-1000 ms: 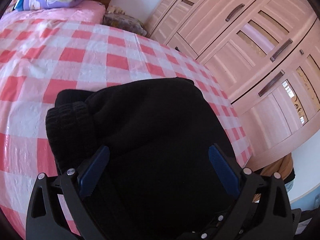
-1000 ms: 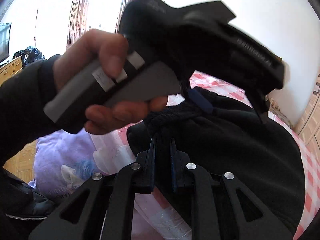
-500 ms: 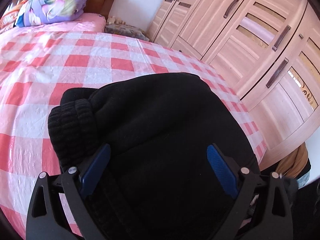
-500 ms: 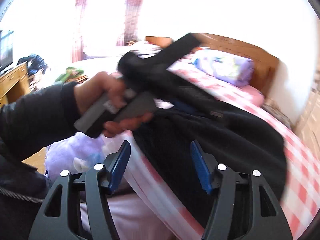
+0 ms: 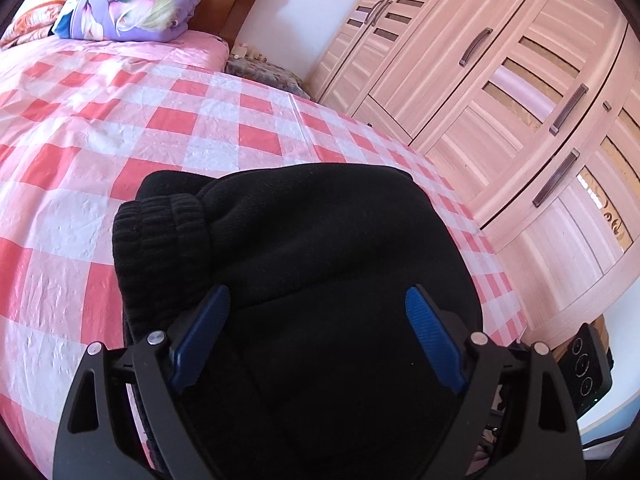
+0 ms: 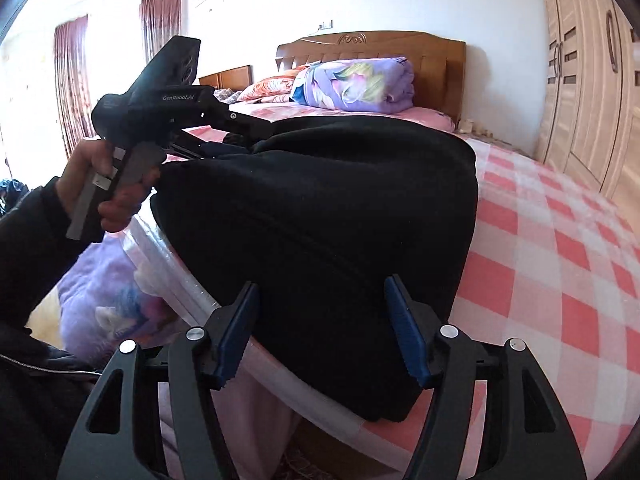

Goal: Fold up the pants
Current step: 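Press the folded pants flat and open both tools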

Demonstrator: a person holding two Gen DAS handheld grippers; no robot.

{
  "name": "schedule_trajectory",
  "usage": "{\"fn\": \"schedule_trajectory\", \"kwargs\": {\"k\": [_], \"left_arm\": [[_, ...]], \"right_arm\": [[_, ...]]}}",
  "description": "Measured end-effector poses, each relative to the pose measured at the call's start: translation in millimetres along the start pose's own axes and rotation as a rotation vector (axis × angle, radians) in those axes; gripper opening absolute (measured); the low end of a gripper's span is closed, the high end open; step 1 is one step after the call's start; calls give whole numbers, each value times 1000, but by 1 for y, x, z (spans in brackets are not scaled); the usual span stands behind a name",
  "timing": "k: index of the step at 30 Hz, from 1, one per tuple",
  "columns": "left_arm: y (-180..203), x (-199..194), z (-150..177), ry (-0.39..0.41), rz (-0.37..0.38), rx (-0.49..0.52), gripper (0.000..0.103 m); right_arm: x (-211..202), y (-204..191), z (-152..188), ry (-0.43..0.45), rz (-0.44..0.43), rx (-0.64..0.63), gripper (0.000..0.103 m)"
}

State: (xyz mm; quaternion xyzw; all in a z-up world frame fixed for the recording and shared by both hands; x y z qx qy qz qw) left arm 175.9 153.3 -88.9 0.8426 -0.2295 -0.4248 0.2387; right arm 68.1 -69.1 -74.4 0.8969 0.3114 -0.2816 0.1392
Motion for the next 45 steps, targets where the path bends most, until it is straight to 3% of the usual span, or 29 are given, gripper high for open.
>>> {"fn": "schedule_trajectory", "kwargs": {"k": [3, 7, 10, 14, 16, 18, 19, 20, 21, 23, 24, 29, 34, 37, 41, 43, 45], "left_arm": [[1, -2, -3, 3, -18, -39, 87], [20, -10, -7, -2, -141, -102, 85], [77, -18, -13, 36, -67, 46, 89], [132, 8, -25, 100, -163, 317, 100], [126, 42, -30, 37, -210, 375, 100], [97, 63, -36, 15, -336, 360, 100], [83, 68, -36, 9, -360, 347, 100], [64, 73, -35, -7, -352, 304, 100], [53, 73, -33, -18, -294, 244, 99], [53, 54, -37, 62, -212, 203, 100], [53, 48, -35, 95, -209, 207, 101], [51, 47, -30, 105, -218, 201, 101], [52, 46, -30, 106, -219, 194, 101], [52, 47, -29, 109, -224, 197, 101], [51, 47, -30, 107, -217, 186, 101], [50, 47, -31, 107, -212, 180, 101], [50, 47, -31, 108, -206, 174, 101]], "right_arm": [[-3, 1, 3, 3, 4, 15, 63], [-2, 0, 13, 13, 16, 19, 63], [1, -3, 11, 15, 13, 20, 69], [1, -5, 11, 10, 35, -9, 70], [0, -5, 12, 14, 29, -4, 70], [-1, -5, 13, 16, 33, -12, 70], [-1, -5, 13, 18, 32, -13, 70], [-1, -6, 14, 22, 30, -16, 70], [-1, -7, 14, 25, 33, -20, 70], [-2, -6, 14, 34, 32, -17, 70], [-5, -5, 13, 39, 18, -1, 70], [-27, 24, -11, 48, -121, 144, 74], [-34, 84, -57, 129, -78, 211, 82], [-9, 113, -80, 123, -116, 264, 82], [38, 140, -107, 95, -278, 369, 82], [79, 149, -108, 6, -437, 489, 94], [112, 165, -102, -66, -436, 586, 94]]}}
Point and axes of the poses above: each gripper's, at about its wrist camera, not at the fingertips, and x roughly the way its jaws point, y to its right, z to its underside, the point moved 7 cm from there along x, roughly the way its jaws point, and after that the axes turned 9 degrees about -x, right-handed, at the moved point
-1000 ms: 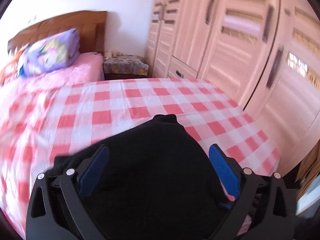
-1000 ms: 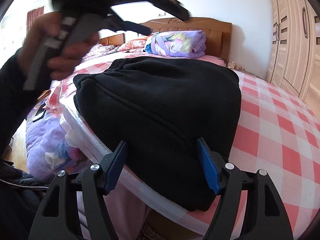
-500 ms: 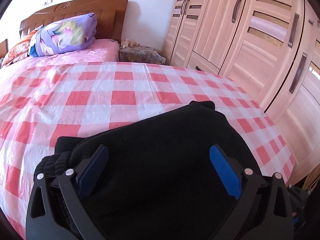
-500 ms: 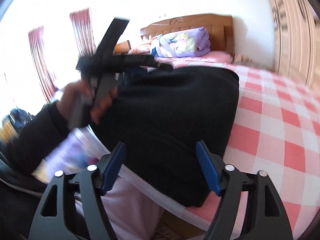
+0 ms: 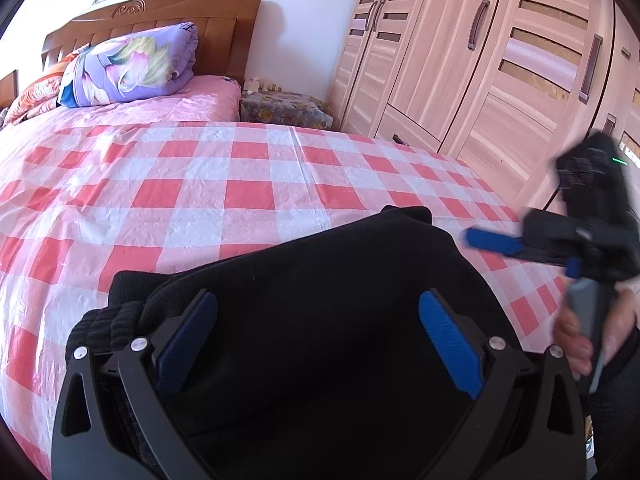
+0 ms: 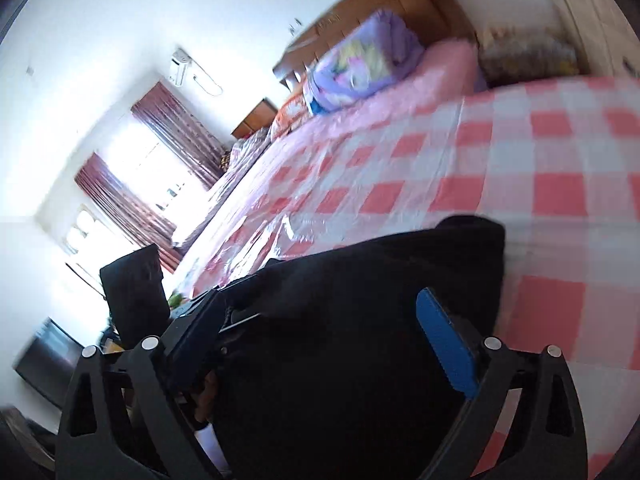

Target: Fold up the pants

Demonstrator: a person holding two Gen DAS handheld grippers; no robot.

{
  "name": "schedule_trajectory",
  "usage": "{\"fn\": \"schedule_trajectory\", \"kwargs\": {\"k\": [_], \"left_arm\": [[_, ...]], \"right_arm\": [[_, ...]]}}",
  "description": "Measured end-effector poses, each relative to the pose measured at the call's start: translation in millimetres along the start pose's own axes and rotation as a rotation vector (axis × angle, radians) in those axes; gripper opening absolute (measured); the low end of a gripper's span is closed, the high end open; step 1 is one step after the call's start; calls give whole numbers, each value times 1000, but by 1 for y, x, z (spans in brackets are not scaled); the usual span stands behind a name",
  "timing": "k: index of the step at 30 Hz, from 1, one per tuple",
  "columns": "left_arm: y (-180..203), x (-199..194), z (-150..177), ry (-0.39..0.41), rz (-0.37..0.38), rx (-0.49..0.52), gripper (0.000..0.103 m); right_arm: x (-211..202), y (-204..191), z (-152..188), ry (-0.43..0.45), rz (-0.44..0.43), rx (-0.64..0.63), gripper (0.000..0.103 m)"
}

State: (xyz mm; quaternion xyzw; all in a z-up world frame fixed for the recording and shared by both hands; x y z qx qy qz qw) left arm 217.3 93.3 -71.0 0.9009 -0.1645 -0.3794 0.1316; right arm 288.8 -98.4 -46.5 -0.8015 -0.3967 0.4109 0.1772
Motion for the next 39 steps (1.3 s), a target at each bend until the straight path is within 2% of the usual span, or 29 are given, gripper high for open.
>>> {"fn": "schedule_trajectory", "kwargs": {"k": [2, 3, 4, 6, 8, 11, 14, 16, 19, 20, 21, 24, 29, 31, 34, 36, 39], "left_arm": [[-1, 0, 0, 0, 3, -6, 101], [-1, 0, 0, -1, 3, -7, 101], [-1, 0, 0, -3, 3, -8, 101], [-2, 0, 0, -7, 3, -10, 101], [-1, 0, -1, -7, 3, -10, 101], [-1, -5, -4, -22, 14, -22, 101], [-1, -33, -15, 25, 11, -26, 101], [-8, -49, -18, 37, -36, -26, 101], [-20, -44, -8, -70, -48, -25, 101], [-29, -34, -3, -107, -84, -19, 101], [-35, -27, 0, -126, -115, -16, 101], [-50, -7, 8, -179, -111, -36, 101], [-49, -2, 16, -174, -148, 22, 101], [-51, -4, 18, -159, -128, 17, 101], [-54, -6, 17, -146, -97, -9, 101], [-55, -5, 17, -143, -102, -10, 101], [-54, -5, 17, -137, -122, -5, 101]], "right_arm": [[9, 33, -14, 13, 164, 32, 87], [5, 39, -21, 56, 175, 58, 82], [-5, 36, -26, 122, 137, 98, 83], [-14, 15, -26, 172, 88, 68, 83], [-22, -12, -19, 178, 126, -14, 84], [-37, -56, -2, 183, 118, -130, 91], [-55, -80, 11, 192, 150, -220, 93], [-60, -79, 18, 178, 123, -227, 96], [-46, -70, 37, 112, 92, -199, 96], [-37, -63, 42, 90, 91, -192, 96], [-27, -57, 50, 58, 100, -184, 96], [3, -33, 73, -40, 195, -176, 96], [-8, -34, 83, 16, 188, -190, 96], [-17, -33, 85, 25, 183, -168, 96], [-39, -43, 93, 46, 287, -146, 98], [-45, -68, 108, 43, 245, -233, 98], [-46, -95, 143, 9, 275, -382, 98]]}}
Point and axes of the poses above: each gripper's, at about its wrist camera, not at the fingertips, and x roughly the way its jaws point, y to its right, z to its underside, the point moved 7 cm from there along x, roughly the way its jaws point, and after that the axes turned 9 degrees about -x, right-handed, at the moved point
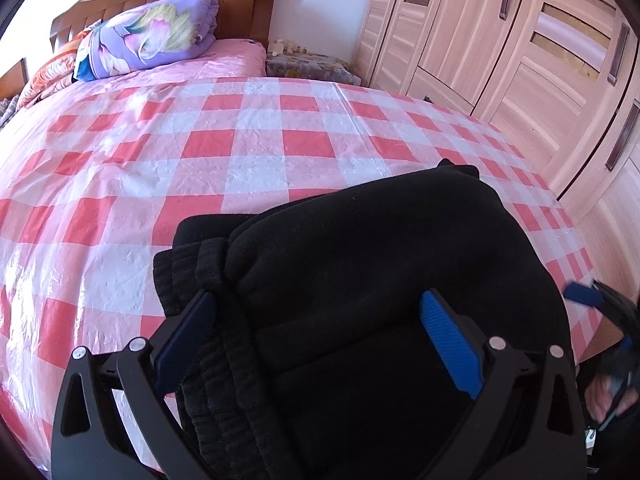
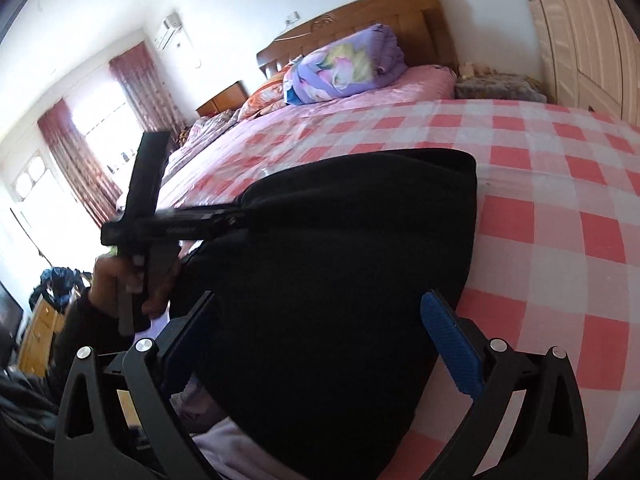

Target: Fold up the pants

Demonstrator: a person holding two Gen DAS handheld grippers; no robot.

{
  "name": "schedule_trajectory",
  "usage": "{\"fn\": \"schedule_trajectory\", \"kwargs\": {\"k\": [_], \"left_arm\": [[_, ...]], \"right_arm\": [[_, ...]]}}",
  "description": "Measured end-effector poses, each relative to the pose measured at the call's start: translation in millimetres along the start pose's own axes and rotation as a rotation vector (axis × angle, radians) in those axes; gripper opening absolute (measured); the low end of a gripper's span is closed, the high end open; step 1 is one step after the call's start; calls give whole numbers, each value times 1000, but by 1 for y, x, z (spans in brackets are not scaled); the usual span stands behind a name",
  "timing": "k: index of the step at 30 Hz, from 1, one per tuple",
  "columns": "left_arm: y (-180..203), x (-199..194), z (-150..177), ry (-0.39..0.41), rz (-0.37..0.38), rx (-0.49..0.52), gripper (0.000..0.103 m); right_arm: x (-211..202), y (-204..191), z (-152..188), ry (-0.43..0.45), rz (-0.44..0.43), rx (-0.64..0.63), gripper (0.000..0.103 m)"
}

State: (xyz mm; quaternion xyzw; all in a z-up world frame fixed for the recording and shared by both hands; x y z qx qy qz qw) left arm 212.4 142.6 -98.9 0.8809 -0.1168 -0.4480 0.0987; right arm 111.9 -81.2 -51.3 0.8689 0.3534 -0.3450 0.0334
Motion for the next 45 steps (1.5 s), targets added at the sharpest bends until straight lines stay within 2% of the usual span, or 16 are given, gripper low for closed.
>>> {"fn": "schedule_trajectory", "kwargs": {"k": [1, 3, 4, 6, 8, 12, 15, 17, 20, 22, 23, 27, 36, 39, 43, 45], "left_arm": [[-2, 1, 0, 3, -20, -6, 101], [-3, 0, 0, 8, -15, -14, 101], [-4, 0, 0, 9, -9, -19, 101], [-4, -1, 1, 10, -11, -21, 101], [-5, -1, 1, 12, -18, -20, 101], [-6, -1, 1, 17, -30, -22, 101], [-5, -1, 1, 22, -35, -23, 101], [-6, -1, 1, 24, -39, -22, 101], [-6, -1, 1, 24, -40, -21, 101], [-6, -1, 1, 24, -39, -20, 101], [-6, -1, 1, 25, -36, -21, 101], [-6, -2, 1, 27, -31, -24, 101], [-11, -7, 0, 53, -23, -65, 101], [-17, -29, 5, 139, -108, -106, 101], [8, -82, 36, 278, 3, -40, 101], [22, -96, 59, 284, 6, 32, 101]], "right_arm": [[2, -6, 9, -24, 28, -46, 99], [14, -10, 38, -117, 147, -126, 99], [16, -8, 45, -130, 162, -125, 99], [15, 0, 58, -160, 102, -11, 99], [1, 2, 60, -108, 105, 44, 99], [-34, -6, 38, 52, 260, -60, 99], [-49, -23, 15, 149, 212, -115, 99], [-41, -36, 7, 148, 151, -139, 99], [-15, -50, 7, 96, 106, -163, 99], [8, -45, 22, 4, 115, -151, 99], [10, -48, 29, -4, 133, -153, 99], [12, -50, 38, 4, 180, -239, 99], [3, -53, 44, 8, 160, -181, 99], [-17, -51, 41, 41, 136, -133, 99], [-46, -44, 40, 142, 116, -101, 99], [-51, -40, 40, 160, 107, -77, 99]]}}
Point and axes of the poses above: each gripper's, at about its wrist camera, not at the fingertips, and x roughly the way its jaws point, y to its right, z to its underside, the point moved 7 cm from there along x, roughly the way its jaws point, and after that the axes turned 9 degrees about -x, right-handed, at the moved point
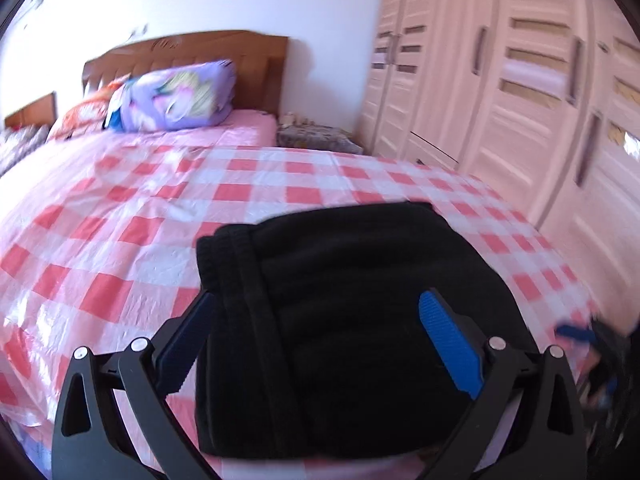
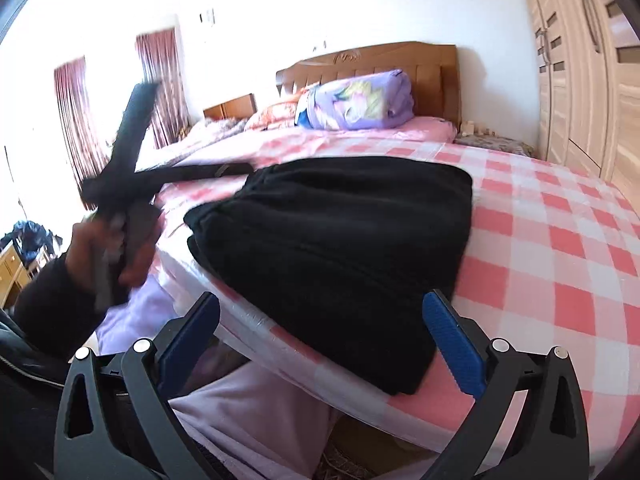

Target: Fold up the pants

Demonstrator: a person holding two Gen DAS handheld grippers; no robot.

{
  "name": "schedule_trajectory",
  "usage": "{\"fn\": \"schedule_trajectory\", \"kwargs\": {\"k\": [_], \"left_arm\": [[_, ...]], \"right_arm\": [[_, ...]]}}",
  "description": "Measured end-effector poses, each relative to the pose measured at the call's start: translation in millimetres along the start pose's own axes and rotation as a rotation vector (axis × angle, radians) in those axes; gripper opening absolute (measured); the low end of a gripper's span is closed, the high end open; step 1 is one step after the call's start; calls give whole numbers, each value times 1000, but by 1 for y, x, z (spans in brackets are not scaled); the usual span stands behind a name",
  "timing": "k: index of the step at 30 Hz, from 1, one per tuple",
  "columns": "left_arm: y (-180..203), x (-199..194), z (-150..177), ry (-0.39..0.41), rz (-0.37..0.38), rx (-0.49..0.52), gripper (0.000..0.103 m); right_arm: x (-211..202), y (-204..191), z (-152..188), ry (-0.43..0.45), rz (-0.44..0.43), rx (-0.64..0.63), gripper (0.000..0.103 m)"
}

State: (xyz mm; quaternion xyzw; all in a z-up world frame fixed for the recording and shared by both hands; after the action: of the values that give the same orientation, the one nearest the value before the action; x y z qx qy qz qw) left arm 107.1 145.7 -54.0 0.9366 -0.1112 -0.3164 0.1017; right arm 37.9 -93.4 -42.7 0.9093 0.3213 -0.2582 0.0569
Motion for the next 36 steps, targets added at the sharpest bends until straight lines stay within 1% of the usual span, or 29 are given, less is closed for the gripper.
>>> {"fn": "schedule_trajectory", "kwargs": {"k": [1, 4, 6, 7, 9, 10, 11, 13, 14, 15, 17, 19, 20, 21, 22, 23, 24, 25, 27, 29, 31, 32, 33, 34, 35, 36], "left_arm": [[6, -4, 13, -26, -4, 39, 101], [14, -8, 36, -73, -35, 100, 101], [18, -10, 38, -70, -36, 112, 101], [21, -11, 35, -72, -19, 107, 101], [25, -9, 30, -74, 18, 94, 101], [28, -6, 28, -79, 27, 93, 101], [30, -3, 30, -87, 20, 97, 101], [28, 13, 33, -117, -28, 108, 101], [28, 17, 34, -117, -42, 115, 101], [27, 21, 36, -115, -60, 127, 102], [28, 21, 37, -115, -71, 144, 102], [26, 23, 37, -135, -61, 133, 102], [24, 23, 37, -142, -55, 128, 102], [22, 23, 37, -151, -50, 127, 102], [21, 23, 37, -156, -47, 129, 102], [21, 23, 37, -161, -46, 134, 102], [21, 22, 38, -163, -45, 139, 102], [21, 22, 39, -162, -44, 145, 102], [20, 22, 40, -157, -40, 145, 102], [19, 22, 41, -151, -38, 141, 102], [20, 23, 41, -146, -44, 142, 102], [20, 23, 42, -145, -46, 141, 102], [20, 23, 42, -143, -47, 139, 102], [20, 23, 42, -142, -47, 138, 102], [21, 22, 43, -142, -47, 138, 102], [22, 23, 43, -144, -47, 139, 102]], "right_arm": [[-2, 3, -1, 13, -4, 16, 99], [-3, 10, -8, 31, -16, 34, 99], [-3, 20, -22, 37, 11, 5, 99], [-1, 25, -31, 39, 4, -5, 99], [9, 45, -53, 38, -86, 34, 99], [15, 58, -62, 45, -150, 86, 99], [28, 76, -74, 42, -228, 166, 99], [55, 102, -94, 15, -277, 266, 99], [70, 111, -104, -2, -294, 297, 99], [85, 117, -115, -15, -318, 318, 99], [118, 119, -132, -61, -392, 361, 99], [147, 109, -137, -135, -455, 375, 99], [166, 108, -135, -199, -421, 347, 99], [187, 113, -128, -284, -341, 327, 99], [204, 123, -119, -358, -287, 341, 99], [215, 133, -113, -382, -261, 369, 99], [219, 142, -113, -372, -254, 406, 98], [215, 150, -120, -314, -270, 452, 98], [197, 152, -137, -216, -289, 462, 99], [183, 137, -146, -191, -349, 438, 99], [180, 112, -144, -234, -395, 389, 99], [181, 92, -139, -274, -442, 354, 99], [185, 79, -132, -305, -462, 325, 99], [196, 72, -124, -354, -429, 282, 99], [207, 69, -113, -400, -374, 255, 99], [219, 75, -104, -434, -328, 250, 98]]}}
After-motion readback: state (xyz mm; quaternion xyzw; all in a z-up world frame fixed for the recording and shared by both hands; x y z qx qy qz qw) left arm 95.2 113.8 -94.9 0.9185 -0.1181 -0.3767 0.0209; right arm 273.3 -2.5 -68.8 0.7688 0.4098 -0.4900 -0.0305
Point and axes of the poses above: each gripper's, at about its wrist camera, not at the fingertips, and x roughly the way its jaws point, y to its right, z to its underside, the point moved 7 cm from there along x, roughly the way its jaws point, and after that the axes turned 9 degrees about -x, right-handed, at the moved point
